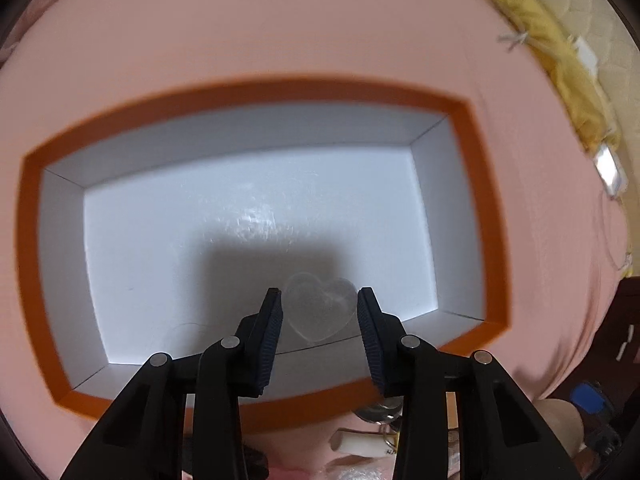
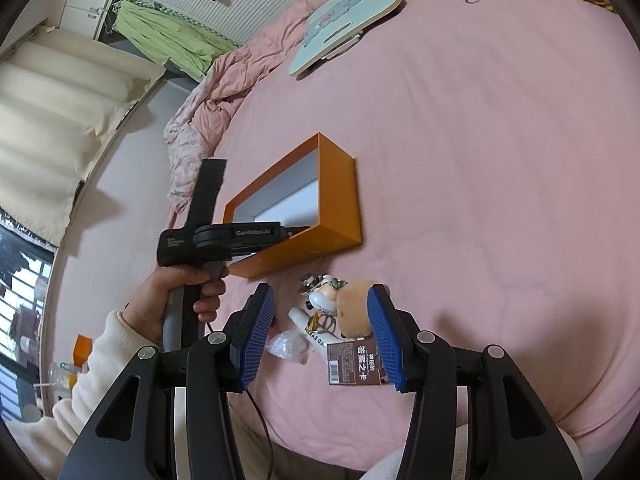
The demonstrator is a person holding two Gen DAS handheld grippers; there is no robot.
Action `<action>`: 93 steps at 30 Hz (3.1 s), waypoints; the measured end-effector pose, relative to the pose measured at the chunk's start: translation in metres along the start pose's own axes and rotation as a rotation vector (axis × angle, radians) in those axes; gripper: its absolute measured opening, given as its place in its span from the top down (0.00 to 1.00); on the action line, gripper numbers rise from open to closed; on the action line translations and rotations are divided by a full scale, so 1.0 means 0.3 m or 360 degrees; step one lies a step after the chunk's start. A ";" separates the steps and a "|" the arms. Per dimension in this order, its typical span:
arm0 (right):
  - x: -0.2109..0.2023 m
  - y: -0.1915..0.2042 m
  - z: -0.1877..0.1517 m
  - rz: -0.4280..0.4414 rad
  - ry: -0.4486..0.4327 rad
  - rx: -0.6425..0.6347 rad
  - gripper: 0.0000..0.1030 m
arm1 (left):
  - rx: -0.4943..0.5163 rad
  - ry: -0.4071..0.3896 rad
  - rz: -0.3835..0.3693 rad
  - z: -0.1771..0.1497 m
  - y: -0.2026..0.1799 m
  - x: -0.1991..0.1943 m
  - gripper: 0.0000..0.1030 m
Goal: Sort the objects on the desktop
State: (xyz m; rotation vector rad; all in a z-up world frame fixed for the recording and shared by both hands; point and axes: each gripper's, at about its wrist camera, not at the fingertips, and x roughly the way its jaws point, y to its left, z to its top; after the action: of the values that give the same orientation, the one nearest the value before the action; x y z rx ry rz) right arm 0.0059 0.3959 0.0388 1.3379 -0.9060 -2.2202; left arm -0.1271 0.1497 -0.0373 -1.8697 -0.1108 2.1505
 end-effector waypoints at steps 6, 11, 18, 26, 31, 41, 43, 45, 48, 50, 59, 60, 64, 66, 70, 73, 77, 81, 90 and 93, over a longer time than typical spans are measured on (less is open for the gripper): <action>0.003 0.003 -0.003 -0.0037 0.0004 -0.0011 0.51 | 0.0012 -0.0196 -0.0205 -0.054 0.014 -0.250 0.65; 0.004 0.012 -0.009 -0.0088 -0.0003 -0.0034 0.51 | 0.0066 -0.0165 -0.0278 -0.143 0.101 -0.341 0.65; 0.004 0.023 -0.013 -0.0158 -0.0012 -0.0060 0.51 | 0.0034 -0.0110 -0.0155 -0.186 0.080 -0.201 0.65; 0.008 0.048 -0.021 -0.0268 -0.0026 -0.0135 0.51 | 0.0026 -0.0339 -0.0059 -0.238 0.123 -0.251 0.46; 0.018 0.098 -0.044 -0.0392 -0.0045 -0.0268 0.51 | 0.0007 -0.0566 -0.0010 -0.318 0.138 -0.396 0.16; 0.055 0.284 -0.265 -0.0512 -0.0238 -0.0487 0.51 | -0.0109 -0.0686 0.0269 -0.711 0.210 -0.365 0.11; 0.107 0.310 -0.331 -0.0538 -0.0202 -0.0518 0.51 | -0.0161 -0.0665 0.0307 -0.765 0.229 -0.331 0.11; 0.147 0.302 -0.396 -0.0625 -0.0210 -0.0494 0.51 | -0.0157 -0.0684 0.0344 -0.791 0.214 -0.325 0.11; 0.207 0.290 -0.492 -0.0754 -0.0221 -0.0457 0.51 | -0.0116 -0.0730 0.0413 -0.799 0.194 -0.335 0.11; 0.233 0.307 -0.517 -0.0814 -0.0224 -0.0539 0.51 | -0.0124 -0.0689 0.0425 -0.792 0.201 -0.318 0.11; 0.249 0.314 -0.529 -0.0846 -0.0224 -0.0626 0.51 | -0.0135 -0.0683 0.0420 -0.789 0.217 -0.313 0.11; 0.250 0.315 -0.530 -0.0848 -0.0225 -0.0624 0.51 | -0.0132 -0.0685 0.0420 -0.789 0.215 -0.313 0.11; 0.255 0.327 -0.541 -0.0856 -0.0225 -0.0654 0.51 | -0.0144 -0.0684 0.0413 -0.787 0.215 -0.312 0.11; 0.256 0.328 -0.540 -0.0856 -0.0222 -0.0655 0.51 | -0.0148 -0.0685 0.0408 -0.786 0.216 -0.312 0.11; 0.256 0.326 -0.539 -0.0854 -0.0219 -0.0648 0.51 | -0.0144 -0.0683 0.0413 -0.789 0.214 -0.311 0.11; 0.257 0.324 -0.537 -0.0851 -0.0214 -0.0645 0.51 | -0.0143 -0.0680 0.0417 -0.788 0.212 -0.308 0.11; 0.258 0.325 -0.538 -0.0849 -0.0210 -0.0647 0.51 | -0.0147 -0.0681 0.0413 -0.789 0.212 -0.307 0.11; 0.260 0.324 -0.537 -0.0847 -0.0202 -0.0641 0.51 | -0.0151 -0.0682 0.0412 -0.788 0.213 -0.306 0.11; 0.265 0.315 -0.534 -0.0830 -0.0189 -0.0617 0.51 | -0.0157 -0.0685 0.0414 -0.786 0.215 -0.303 0.11; 0.271 0.309 -0.532 -0.0818 -0.0176 -0.0603 0.51 | -0.0158 -0.0677 0.0425 -0.784 0.216 -0.300 0.11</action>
State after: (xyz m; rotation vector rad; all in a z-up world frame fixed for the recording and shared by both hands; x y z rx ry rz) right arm 0.1094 0.2273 -0.0008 1.3788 -0.1491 -2.6902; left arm 0.1029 0.0334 -0.0036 -1.5156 -0.0586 2.7485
